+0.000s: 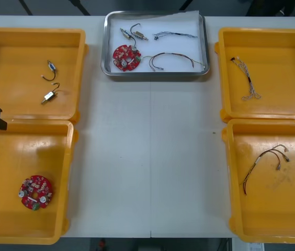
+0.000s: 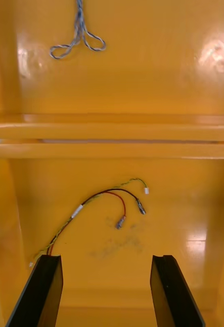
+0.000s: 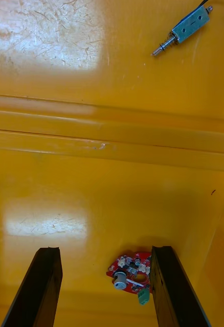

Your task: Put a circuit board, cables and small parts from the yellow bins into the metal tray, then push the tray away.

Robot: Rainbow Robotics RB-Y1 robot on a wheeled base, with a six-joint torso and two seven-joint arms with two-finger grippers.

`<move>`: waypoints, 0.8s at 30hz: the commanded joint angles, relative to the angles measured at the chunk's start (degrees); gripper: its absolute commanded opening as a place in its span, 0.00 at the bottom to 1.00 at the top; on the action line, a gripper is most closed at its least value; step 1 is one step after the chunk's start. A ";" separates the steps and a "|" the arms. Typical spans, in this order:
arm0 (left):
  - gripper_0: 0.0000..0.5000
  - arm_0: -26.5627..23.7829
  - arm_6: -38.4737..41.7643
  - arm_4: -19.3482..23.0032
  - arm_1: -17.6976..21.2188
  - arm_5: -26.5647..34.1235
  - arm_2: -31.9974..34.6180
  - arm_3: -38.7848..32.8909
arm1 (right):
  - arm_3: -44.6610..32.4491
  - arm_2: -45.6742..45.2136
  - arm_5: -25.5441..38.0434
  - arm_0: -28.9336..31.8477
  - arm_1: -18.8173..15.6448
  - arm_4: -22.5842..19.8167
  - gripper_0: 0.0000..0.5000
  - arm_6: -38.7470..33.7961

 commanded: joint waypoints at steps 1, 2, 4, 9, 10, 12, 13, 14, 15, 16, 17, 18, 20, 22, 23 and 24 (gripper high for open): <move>1.00 0.46 -3.48 0.40 2.72 -0.49 1.49 -0.44 | 0.55 -3.22 -1.34 3.70 -2.45 -0.70 1.00 -0.48; 1.00 0.46 -3.48 0.40 2.72 -0.49 1.49 -0.44 | 0.90 -3.30 -1.52 3.79 -2.45 -0.70 1.00 -0.31; 1.00 0.46 -3.48 0.40 2.72 -0.49 1.49 -0.44 | 2.57 -3.30 -1.61 3.79 -2.45 -0.97 1.00 0.31; 1.00 0.46 -3.48 0.40 2.72 -0.49 1.49 -0.44 | 4.42 -3.30 -2.49 3.88 -2.45 -0.53 1.00 4.26; 1.00 0.46 -3.48 0.40 2.72 -0.49 1.49 -0.44 | 4.95 -3.30 -2.49 3.88 -2.45 -0.61 1.00 5.40; 1.00 0.46 -3.48 0.40 2.72 -0.49 1.49 -0.44 | 5.65 -3.30 -2.49 3.88 -2.45 -0.88 1.00 5.76; 1.00 0.46 -3.48 0.40 2.72 -0.49 1.49 -0.44 | 5.91 -3.22 -2.49 3.96 -2.45 -1.05 1.00 5.40; 1.00 0.46 -3.48 0.40 2.72 -0.49 1.49 -0.44 | 6.09 -3.30 -2.49 3.96 -2.45 -1.14 1.00 5.23; 1.00 0.46 -3.48 0.40 2.72 -0.49 1.49 -0.44 | 6.26 -3.22 -2.49 3.96 -2.36 -1.14 1.00 5.05; 1.00 0.46 -3.48 0.40 2.72 -0.49 1.49 -0.44 | 6.70 -3.22 -2.49 3.96 -2.45 -1.32 1.00 4.70; 1.00 0.46 -3.48 0.40 2.72 -0.49 1.49 -0.44 | 7.06 -3.30 -2.40 3.96 -2.28 -1.32 1.00 4.44; 1.00 0.46 -3.48 0.40 2.72 -0.49 1.49 -0.44 | 7.50 -3.22 -2.49 3.96 -2.28 -1.41 1.00 4.35; 1.00 0.46 -3.48 0.40 2.72 -0.49 1.49 -0.44 | 8.73 -3.22 -2.49 3.96 -2.19 -1.58 1.00 4.00; 1.00 0.46 -3.48 0.40 2.72 -0.49 1.49 -0.44 | 9.60 -3.22 -2.75 3.96 -2.01 -1.85 1.00 4.17; 1.00 0.46 -3.48 0.40 2.72 -0.49 1.49 -0.44 | 9.69 -3.13 -2.84 3.96 -1.92 -1.76 1.00 4.26; 1.00 0.46 -3.48 0.40 2.72 -0.49 1.49 -0.44 | 9.69 -3.04 -2.84 3.96 -1.84 -1.85 1.00 4.35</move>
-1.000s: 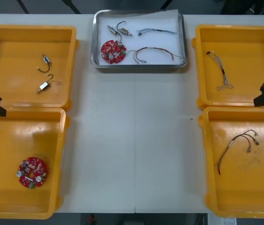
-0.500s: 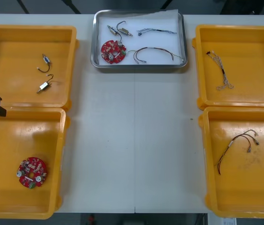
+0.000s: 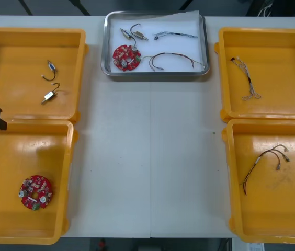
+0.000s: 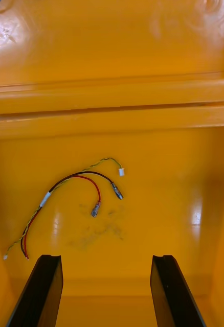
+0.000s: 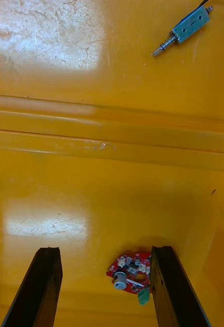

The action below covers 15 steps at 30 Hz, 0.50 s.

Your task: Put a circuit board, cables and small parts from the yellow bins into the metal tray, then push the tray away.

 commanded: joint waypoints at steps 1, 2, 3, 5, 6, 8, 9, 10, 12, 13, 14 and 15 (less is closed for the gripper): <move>1.00 0.46 -3.48 0.40 2.71 -0.49 1.49 -0.44 | 0.63 -1.37 -0.76 0.49 -1.70 -0.67 1.00 -0.82; 1.00 0.46 -3.48 0.40 2.71 -0.49 1.49 -0.44 | 0.63 -1.28 -0.76 0.58 -1.61 -0.76 1.00 -0.82; 1.00 0.46 -3.48 0.40 2.71 -0.49 1.49 -0.44 | 0.63 -1.19 -0.76 0.58 -1.61 -0.94 1.00 -0.74; 1.00 0.46 -3.48 0.40 2.71 -0.49 1.49 -0.44 | 0.45 -0.84 -0.76 0.49 -1.61 -1.20 1.00 -0.56; 1.00 0.46 -3.48 0.40 2.71 -0.49 1.49 -0.44 | 0.10 -0.66 -0.84 0.49 -1.61 -1.29 1.00 -0.56; 1.00 0.46 -3.48 0.40 2.71 -0.49 1.49 -0.44 | -0.43 -0.40 -0.76 0.58 -1.61 -1.29 1.00 -0.56; 1.00 0.46 -3.48 0.40 2.71 -0.49 1.49 -0.44 | -0.87 -0.23 -0.76 0.58 -1.61 -1.29 1.00 -0.47; 1.00 0.46 -3.48 0.40 2.71 -0.49 1.49 -0.44 | -1.13 -0.14 -0.76 0.49 -1.61 -1.38 1.00 -0.47; 1.00 0.46 -3.48 0.40 2.71 -0.49 1.49 -0.44 | -1.57 0.04 -0.76 0.49 -1.61 -1.38 1.00 -0.38; 1.00 0.46 -3.48 0.40 2.71 -0.49 1.49 -0.44 | -1.75 0.21 -0.76 0.49 -1.61 -1.38 1.00 -0.30; 1.00 0.46 -3.48 0.40 2.71 -0.49 1.49 -0.44 | -1.92 0.30 -0.76 0.49 -1.53 -1.46 1.00 -0.30; 1.00 0.46 -3.48 0.40 2.71 -0.49 1.49 -0.44 | -2.19 0.57 -0.76 0.49 -1.53 -1.46 1.00 -0.30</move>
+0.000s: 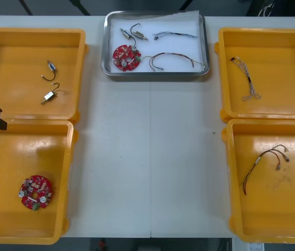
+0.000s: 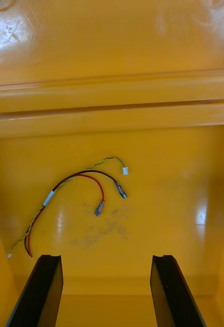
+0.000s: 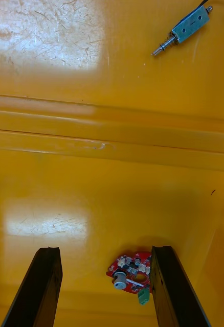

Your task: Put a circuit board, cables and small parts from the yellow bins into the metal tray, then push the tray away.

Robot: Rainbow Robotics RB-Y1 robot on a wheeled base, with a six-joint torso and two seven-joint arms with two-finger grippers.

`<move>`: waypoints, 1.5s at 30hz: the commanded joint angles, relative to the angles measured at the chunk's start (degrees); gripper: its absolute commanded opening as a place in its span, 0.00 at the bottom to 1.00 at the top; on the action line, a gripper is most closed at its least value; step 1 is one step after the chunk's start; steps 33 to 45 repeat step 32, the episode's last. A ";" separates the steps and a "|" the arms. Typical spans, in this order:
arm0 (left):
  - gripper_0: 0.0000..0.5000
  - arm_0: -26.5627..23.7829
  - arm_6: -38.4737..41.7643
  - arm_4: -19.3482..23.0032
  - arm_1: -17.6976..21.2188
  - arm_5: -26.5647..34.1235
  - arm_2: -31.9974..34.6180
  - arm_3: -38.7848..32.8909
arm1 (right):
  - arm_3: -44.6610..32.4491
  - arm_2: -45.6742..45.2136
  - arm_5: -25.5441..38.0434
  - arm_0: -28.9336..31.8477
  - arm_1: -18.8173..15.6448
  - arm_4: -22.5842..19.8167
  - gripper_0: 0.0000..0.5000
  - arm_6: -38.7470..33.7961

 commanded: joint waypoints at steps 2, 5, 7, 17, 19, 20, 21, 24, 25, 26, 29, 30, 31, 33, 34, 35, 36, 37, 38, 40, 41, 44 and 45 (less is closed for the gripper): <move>1.00 0.46 -3.48 0.40 2.71 -0.49 1.49 -0.44 | -2.83 0.87 -0.47 0.56 -1.44 -0.56 1.00 -0.21; 1.00 0.46 -3.48 0.40 2.71 -0.49 1.49 -0.44 | -2.83 0.87 -0.47 0.56 -1.44 -0.56 1.00 -0.21; 1.00 0.46 -3.48 0.40 2.71 -0.49 1.49 -0.44 | -2.83 0.87 -0.47 0.56 -1.44 -0.56 1.00 -0.21; 1.00 0.46 -3.48 0.40 2.71 -0.49 1.49 -0.44 | -2.83 0.87 -0.47 0.56 -1.44 -0.56 1.00 -0.21; 1.00 0.46 -3.48 0.40 2.71 -0.49 1.49 -0.44 | -2.83 0.87 -0.47 0.56 -1.44 -0.56 1.00 -0.21; 1.00 0.46 -3.48 0.40 2.71 -0.49 1.49 -0.44 | -2.83 0.87 -0.47 0.56 -1.44 -0.56 1.00 -0.21; 1.00 0.46 -3.48 0.40 2.71 -0.49 1.49 -0.44 | -2.83 0.87 -0.47 0.56 -1.44 -0.56 1.00 -0.21; 1.00 0.46 -3.48 0.40 2.71 -0.49 1.49 -0.44 | -2.83 0.87 -0.47 0.56 -1.44 -0.56 1.00 -0.21; 1.00 0.46 -3.48 0.40 2.71 -0.49 1.49 -0.44 | -2.83 0.87 -0.47 0.56 -1.44 -0.56 1.00 -0.21; 1.00 0.46 -3.48 0.40 2.71 -0.49 1.49 -0.44 | -2.83 0.87 -0.47 0.56 -1.44 -0.56 1.00 -0.21; 1.00 0.46 -3.48 0.40 2.71 -0.49 1.49 -0.44 | -2.83 0.87 -0.47 0.56 -1.44 -0.56 1.00 -0.21; 1.00 0.46 -3.48 0.40 2.71 -0.49 1.49 -0.44 | -2.83 0.87 -0.47 0.56 -1.44 -0.56 1.00 -0.21; 1.00 0.46 -3.48 0.40 2.71 -0.49 1.49 -0.44 | -2.83 0.87 -0.47 0.56 -1.44 -0.56 1.00 -0.21; 1.00 0.46 -3.48 0.40 2.71 -0.49 1.49 -0.44 | -2.83 0.87 -0.47 0.56 -1.44 -0.56 1.00 -0.21; 1.00 0.46 -3.48 0.40 2.71 -0.49 1.49 -0.44 | -2.83 0.87 -0.47 0.56 -1.44 -0.56 1.00 -0.21; 1.00 0.46 -3.48 0.40 2.71 -0.49 1.49 -0.44 | -2.83 0.87 -0.47 0.56 -1.44 -0.56 1.00 -0.21; 1.00 0.46 -3.48 0.40 2.71 -0.49 1.49 -0.44 | -2.83 0.87 -0.47 0.56 -1.44 -0.56 1.00 -0.21; 1.00 0.46 -3.48 0.40 2.71 -0.49 1.49 -0.44 | -2.83 0.87 -0.47 0.56 -1.44 -0.56 1.00 -0.21; 1.00 0.46 -3.48 0.40 2.71 -0.49 1.49 -0.44 | -2.83 0.87 -0.47 0.56 -1.44 -0.56 1.00 -0.21; 1.00 0.46 -3.48 0.40 2.71 -0.49 1.49 -0.44 | -2.83 0.87 -0.47 0.56 -1.44 -0.56 1.00 -0.21; 1.00 0.46 -3.48 0.40 2.71 -0.49 1.49 -0.44 | -2.83 0.87 -0.47 0.56 -1.44 -0.56 1.00 -0.21; 1.00 0.46 -3.48 0.40 2.71 -0.49 1.49 -0.44 | -2.83 0.87 -0.47 0.56 -1.44 -0.56 1.00 -0.21; 1.00 0.46 -3.48 0.40 2.71 -0.49 1.49 -0.44 | -2.83 0.87 -0.47 0.56 -1.44 -0.56 1.00 -0.21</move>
